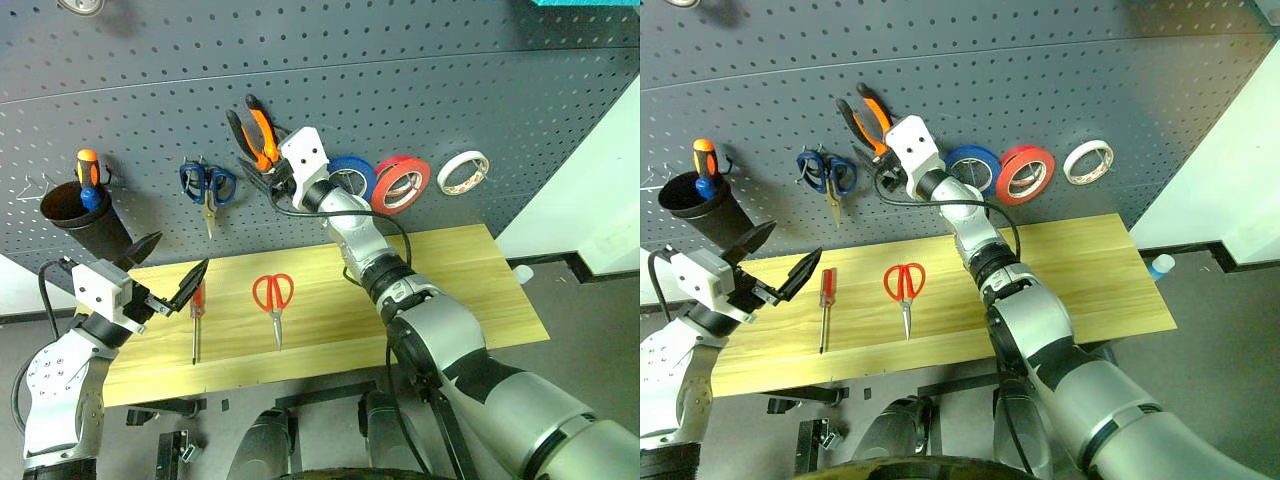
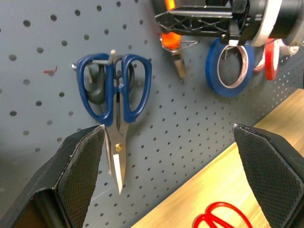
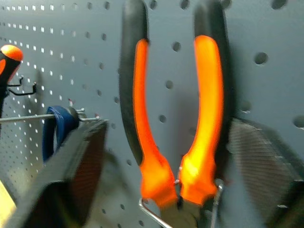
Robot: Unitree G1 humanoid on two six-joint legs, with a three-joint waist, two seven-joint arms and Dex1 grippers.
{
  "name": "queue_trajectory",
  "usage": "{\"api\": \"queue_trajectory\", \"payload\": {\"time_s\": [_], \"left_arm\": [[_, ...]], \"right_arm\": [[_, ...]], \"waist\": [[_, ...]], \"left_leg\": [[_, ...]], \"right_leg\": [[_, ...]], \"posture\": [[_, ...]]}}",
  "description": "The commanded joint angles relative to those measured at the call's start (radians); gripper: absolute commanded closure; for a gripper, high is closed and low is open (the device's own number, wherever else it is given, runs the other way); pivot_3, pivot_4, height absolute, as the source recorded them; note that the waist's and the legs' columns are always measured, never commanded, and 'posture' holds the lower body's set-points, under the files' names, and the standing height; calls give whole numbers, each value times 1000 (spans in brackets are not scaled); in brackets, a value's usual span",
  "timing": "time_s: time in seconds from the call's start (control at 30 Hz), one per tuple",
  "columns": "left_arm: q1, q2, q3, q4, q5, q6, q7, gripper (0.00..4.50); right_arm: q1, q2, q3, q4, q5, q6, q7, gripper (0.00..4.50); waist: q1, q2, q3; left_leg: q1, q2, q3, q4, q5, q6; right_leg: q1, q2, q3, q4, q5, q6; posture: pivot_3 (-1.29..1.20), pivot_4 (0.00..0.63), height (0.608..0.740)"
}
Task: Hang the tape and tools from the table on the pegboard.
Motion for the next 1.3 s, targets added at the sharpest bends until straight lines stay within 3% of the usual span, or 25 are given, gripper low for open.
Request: {"api": "queue_trajectory", "payload": {"time_s": [0.03, 0.2, 0.4, 0.5, 0.6, 0.77, 0.93, 1.17, 1.3], "left_arm": [[18, 9, 34, -25, -15, -19, -6, 0], [81, 9, 51, -75, -22, 19, 14, 0], [221, -21, 25, -231, -2, 149, 118, 0], [259, -42, -51, -303, 114, 274, 239, 0], [225, -56, -148, -334, 203, 514, 379, 0], [0, -165, -239, -286, 221, 928, 563, 0], [-249, -287, -326, -124, 268, 1259, 688, 0], [-480, -517, -241, 86, 258, 1388, 796, 0], [-540, -540, -241, 189, 310, 1416, 859, 0]], "right_arm": [[5, -39, 10, -120, -18, -80, 11, 28], [129, -113, 77, -343, -34, -103, 132, 28], [394, -275, 135, -848, 58, 64, 315, 28], [527, -420, 149, -1071, 127, 161, 441, 28], [636, -562, 152, -1199, 150, 198, 540, 28], [750, -713, 151, -1165, 98, 106, 616, 28], [768, -763, 145, -1062, 36, 4, 604, 28], [768, -748, 149, -1047, 13, -18, 565, 28], [769, -752, 146, -1036, 0, -25, 550, 28]], "waist": [[3, 0, 0], [1, 0, 0], [7, 0, 0], [26, -2, 1], [47, -3, 4], [56, -8, 9], [51, -10, 10], [54, -14, 13], [51, -15, 13]], "left_leg": [[0, 0, 0, 0, 0, -1], [0, 0, 0, 1, 0, -1], [-2, 0, 1, 0, 0, -1], [-1, 0, 1, 1, 0, -1], [0, 0, 1, 4, 0, -1], [1, 0, 0, 13, 0, -1], [3, -2, 0, 13, 0, -1], [0, -2, 0, 11, 0, -1], [0, -2, 0, 12, 0, -1]], "right_leg": [[0, 0, 0, 0, 0, 0], [0, 0, 0, -1, 0, 0], [0, -1, 0, -2, 0, 0], [1, -1, 0, -2, -1, 0], [5, -1, 0, -3, -6, 3], [12, -1, -1, -2, -6, 2], [15, -2, -1, -3, -4, 6], [12, -2, -2, -4, -2, 4], [12, -3, -1, -5, -4, 8]], "posture": [[43, 144, 740], [33, 141, 740], [48, 149, 740], [46, 152, 740], [38, 157, 740], [26, 152, 740], [2, 146, 740], [-22, 138, 740], [-28, 136, 740]]}}
